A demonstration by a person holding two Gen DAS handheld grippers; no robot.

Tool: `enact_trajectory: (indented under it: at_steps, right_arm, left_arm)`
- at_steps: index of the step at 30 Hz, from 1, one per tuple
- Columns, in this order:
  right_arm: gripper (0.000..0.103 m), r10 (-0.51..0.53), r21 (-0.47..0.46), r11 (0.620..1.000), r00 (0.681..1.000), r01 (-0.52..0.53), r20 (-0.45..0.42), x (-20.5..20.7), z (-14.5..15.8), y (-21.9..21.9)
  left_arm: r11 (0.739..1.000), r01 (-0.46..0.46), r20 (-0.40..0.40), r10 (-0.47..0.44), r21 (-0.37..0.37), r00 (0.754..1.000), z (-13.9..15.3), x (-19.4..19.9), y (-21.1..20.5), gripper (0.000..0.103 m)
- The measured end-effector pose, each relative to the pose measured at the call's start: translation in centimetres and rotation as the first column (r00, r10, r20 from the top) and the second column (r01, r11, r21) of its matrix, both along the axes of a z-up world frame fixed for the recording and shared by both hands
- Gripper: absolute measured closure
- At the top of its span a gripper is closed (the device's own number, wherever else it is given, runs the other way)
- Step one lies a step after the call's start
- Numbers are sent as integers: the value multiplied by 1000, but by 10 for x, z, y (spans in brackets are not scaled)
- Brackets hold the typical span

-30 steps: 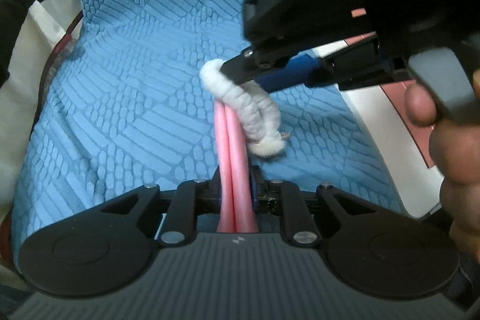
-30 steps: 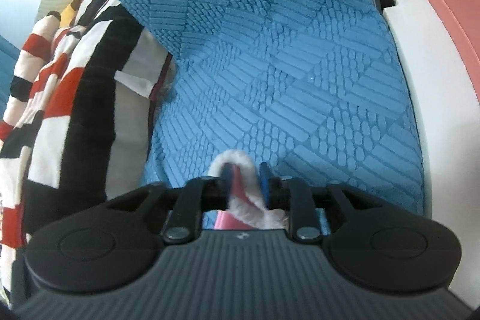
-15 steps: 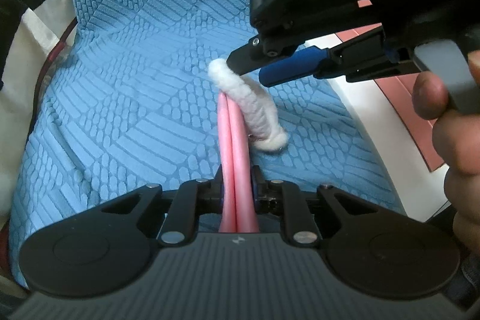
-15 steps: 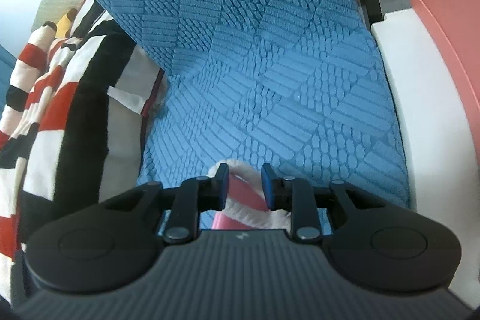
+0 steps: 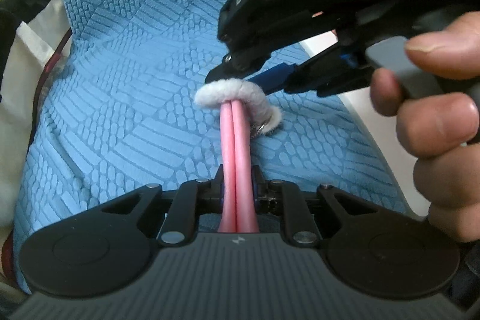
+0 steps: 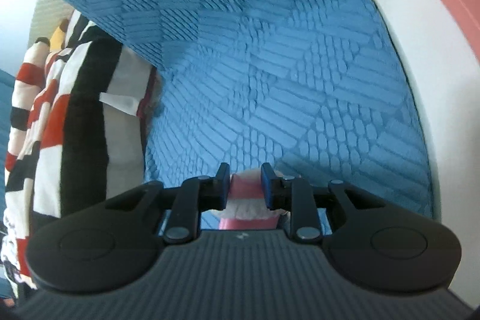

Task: Fold shopping bag
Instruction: 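Slide the hair tie over the pink strip tip with the right gripper while left holds the strip, then push the hair tie along the pink strip toward the left gripper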

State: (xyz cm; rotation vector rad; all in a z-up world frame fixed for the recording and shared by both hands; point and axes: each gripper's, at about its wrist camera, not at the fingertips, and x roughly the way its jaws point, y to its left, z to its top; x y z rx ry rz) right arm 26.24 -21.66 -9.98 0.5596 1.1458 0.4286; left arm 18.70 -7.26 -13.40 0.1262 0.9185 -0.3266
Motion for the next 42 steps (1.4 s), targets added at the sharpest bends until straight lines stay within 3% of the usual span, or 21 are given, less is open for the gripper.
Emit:
enact_trajectory:
  at_steps: [11, 18, 22, 26, 34, 42]
  right_arm:
    - [77, 60, -100, 993, 998, -60, -5, -10, 15, 2]
    - [77, 50, -32, 998, 998, -49, 42, -34, 65, -12]
    - [78, 63, -63, 996, 994, -58, 87, -51, 99, -14]
    - [77, 47, -91, 995, 994, -38, 101, -57, 116, -15]
    - [76, 22, -155, 988, 995, -8, 93, -60, 136, -8]
    - [76, 39, -191, 981, 998, -30, 44, -54, 138, 0]
  left_arm:
    - [999, -36, 22, 37, -11, 999, 3, 10, -7, 88]
    - [1000, -12, 206, 9, 17, 979, 39, -11, -10, 88]
    - [995, 28, 325, -58, 96, 944, 55, -28, -20, 88]
    - [991, 53, 379, -97, 125, 920, 66, -39, -23, 89]
    - [984, 97, 425, -152, 149, 892, 78, -59, -21, 90]
    - [981, 114, 422, -172, 159, 890, 78, -65, -9, 90]
